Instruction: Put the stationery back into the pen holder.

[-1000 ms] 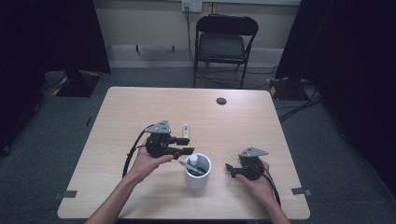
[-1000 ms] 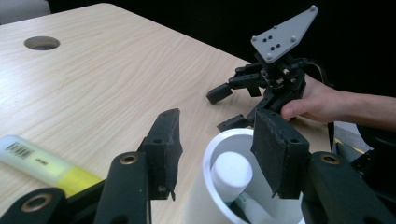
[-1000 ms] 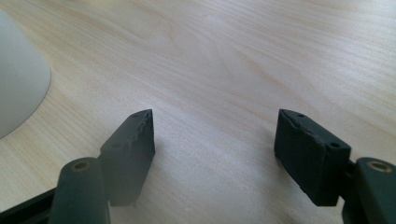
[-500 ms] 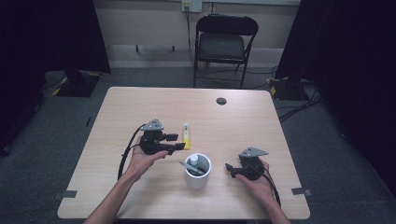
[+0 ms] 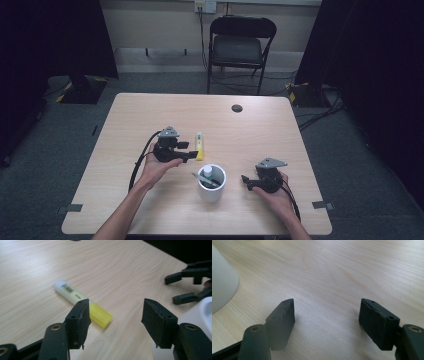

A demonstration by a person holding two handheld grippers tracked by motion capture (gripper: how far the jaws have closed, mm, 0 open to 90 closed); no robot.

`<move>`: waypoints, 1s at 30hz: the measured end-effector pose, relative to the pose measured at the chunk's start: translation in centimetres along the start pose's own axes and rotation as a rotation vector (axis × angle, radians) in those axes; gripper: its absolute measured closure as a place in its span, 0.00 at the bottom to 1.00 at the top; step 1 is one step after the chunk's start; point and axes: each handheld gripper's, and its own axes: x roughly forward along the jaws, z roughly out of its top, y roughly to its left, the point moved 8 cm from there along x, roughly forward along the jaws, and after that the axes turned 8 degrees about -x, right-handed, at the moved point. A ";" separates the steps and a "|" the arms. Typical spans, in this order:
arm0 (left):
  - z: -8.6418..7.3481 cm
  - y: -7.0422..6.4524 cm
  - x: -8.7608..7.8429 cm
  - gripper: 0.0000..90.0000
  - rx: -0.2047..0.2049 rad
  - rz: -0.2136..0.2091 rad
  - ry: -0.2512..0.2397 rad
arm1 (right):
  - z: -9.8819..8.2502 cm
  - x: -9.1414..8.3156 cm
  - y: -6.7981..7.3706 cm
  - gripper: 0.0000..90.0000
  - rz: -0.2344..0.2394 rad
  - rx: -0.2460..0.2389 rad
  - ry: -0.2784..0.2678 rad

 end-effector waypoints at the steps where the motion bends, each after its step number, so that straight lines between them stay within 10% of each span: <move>1: -0.2 0.2 0.2 0.42 0.001 0.011 0.017 | 0.0 0.0 0.0 0.31 0.000 0.000 0.000; 30: -1.3 2.6 5.9 0.35 -0.037 0.149 0.106 | -0.1 -0.1 0.1 0.31 0.001 0.003 0.001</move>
